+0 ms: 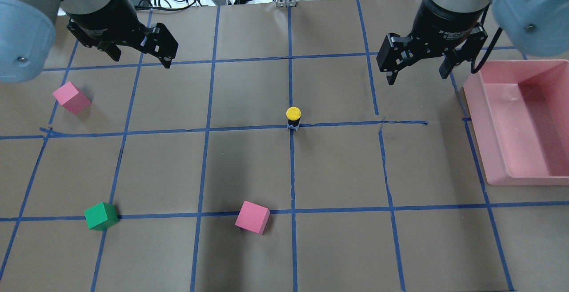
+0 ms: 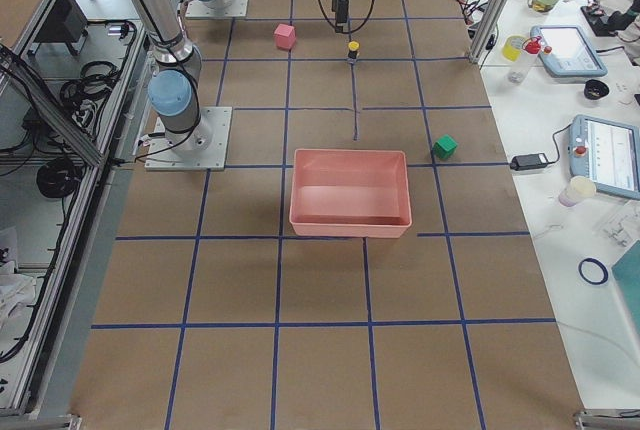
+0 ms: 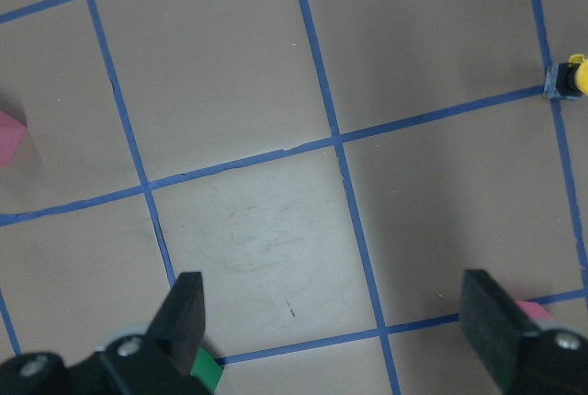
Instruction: Align button upright
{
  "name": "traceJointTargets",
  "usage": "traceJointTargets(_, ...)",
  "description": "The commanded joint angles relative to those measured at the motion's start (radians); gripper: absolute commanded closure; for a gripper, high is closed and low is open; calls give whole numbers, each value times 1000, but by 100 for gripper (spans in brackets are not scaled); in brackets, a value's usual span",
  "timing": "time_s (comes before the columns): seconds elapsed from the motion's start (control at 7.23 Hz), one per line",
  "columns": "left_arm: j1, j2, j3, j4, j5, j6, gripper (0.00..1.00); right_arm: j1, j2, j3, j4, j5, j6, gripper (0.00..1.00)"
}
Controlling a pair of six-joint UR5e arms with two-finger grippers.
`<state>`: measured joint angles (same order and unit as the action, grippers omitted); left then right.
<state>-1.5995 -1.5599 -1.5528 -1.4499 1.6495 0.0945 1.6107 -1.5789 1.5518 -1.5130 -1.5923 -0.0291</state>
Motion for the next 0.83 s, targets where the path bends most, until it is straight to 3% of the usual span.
traceJointTargets(0.0, -5, -6, -1, 6, -7, -70, 0, 0, 0, 1, 2, 0, 0, 0)
traceJointTargets(0.14, -5, -5, -6, 8, -45, -75, 0, 0, 0, 1, 0, 2, 0, 0)
traceJointTargets(0.69, -3, 0, -9, 8, -40, -70, 0, 0, -1, 14, -1, 2, 0, 0)
